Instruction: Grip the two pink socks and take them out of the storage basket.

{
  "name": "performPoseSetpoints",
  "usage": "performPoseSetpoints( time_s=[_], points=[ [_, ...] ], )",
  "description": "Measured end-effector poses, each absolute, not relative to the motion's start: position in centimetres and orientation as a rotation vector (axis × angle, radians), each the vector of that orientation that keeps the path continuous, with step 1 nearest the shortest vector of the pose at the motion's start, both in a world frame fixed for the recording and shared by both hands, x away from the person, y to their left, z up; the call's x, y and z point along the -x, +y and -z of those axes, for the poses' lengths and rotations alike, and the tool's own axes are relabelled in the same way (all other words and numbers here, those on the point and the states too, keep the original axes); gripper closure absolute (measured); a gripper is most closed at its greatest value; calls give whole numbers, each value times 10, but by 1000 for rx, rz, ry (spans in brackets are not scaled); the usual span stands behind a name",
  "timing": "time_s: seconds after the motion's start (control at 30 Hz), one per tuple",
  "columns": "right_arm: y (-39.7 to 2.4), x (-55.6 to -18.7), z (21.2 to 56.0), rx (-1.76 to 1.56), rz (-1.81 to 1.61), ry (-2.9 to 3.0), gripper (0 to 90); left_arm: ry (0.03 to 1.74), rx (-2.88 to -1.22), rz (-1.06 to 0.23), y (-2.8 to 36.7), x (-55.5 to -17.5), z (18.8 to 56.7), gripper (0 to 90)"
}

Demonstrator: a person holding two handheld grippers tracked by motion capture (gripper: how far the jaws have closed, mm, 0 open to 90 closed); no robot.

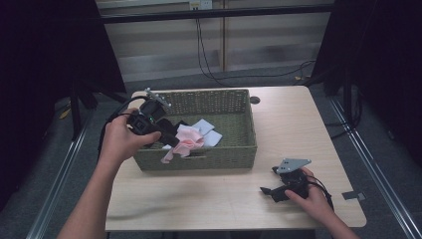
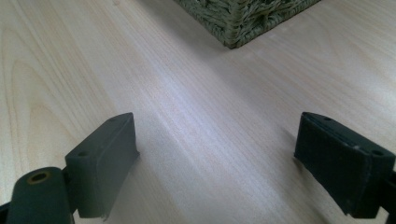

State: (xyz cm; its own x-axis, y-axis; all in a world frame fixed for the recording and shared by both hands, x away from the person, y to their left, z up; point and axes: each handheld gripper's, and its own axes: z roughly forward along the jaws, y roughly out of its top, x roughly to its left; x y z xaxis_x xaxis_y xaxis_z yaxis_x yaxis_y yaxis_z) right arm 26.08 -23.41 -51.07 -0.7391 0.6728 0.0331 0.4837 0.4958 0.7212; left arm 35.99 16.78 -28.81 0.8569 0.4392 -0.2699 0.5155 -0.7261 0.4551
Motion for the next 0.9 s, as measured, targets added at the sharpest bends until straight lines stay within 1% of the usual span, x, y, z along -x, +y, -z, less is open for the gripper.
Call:
performPoseSetpoints(
  time_s=[0.27, 0.4, 0.43, 0.5, 0.53, 0.57, 0.67, 0.8, 0.9],
  points=[
    [-234, -261, 511, -983, -1080, 2489, 122, 679, -2523, 195, 166, -353, 298, 899],
    [-234, -261, 511, -983, -1080, 2489, 122, 651, -2510, 226, 163, -348, 303, 883],
    [-234, -261, 511, -984, -1080, 2489, 121, 651, -2494, 226, 163, -347, 304, 857],
    [-234, -261, 511, -983, -1080, 2489, 121, 638, -2480, 194, 163, -348, 305, 738],
    [-234, -261, 511, -983, -1080, 2489, 122, 662, -2455, 181, 162, -348, 305, 683],
    [-234, -261, 511, -984, -1080, 2489, 122, 634, -2479, 172, 163, -351, 305, 671],
    [-234, -261, 511, -983, -1080, 2489, 122, 671, -2458, 127, 161, -357, 309, 586],
    [-234, -261, 511, -983, -1080, 2489, 122, 707, -2449, 83, 160, -370, 316, 540],
    [-234, -261, 511, -985, -1080, 2490, 122, 731, -2445, 60, 158, -380, 322, 536]
  ],
)
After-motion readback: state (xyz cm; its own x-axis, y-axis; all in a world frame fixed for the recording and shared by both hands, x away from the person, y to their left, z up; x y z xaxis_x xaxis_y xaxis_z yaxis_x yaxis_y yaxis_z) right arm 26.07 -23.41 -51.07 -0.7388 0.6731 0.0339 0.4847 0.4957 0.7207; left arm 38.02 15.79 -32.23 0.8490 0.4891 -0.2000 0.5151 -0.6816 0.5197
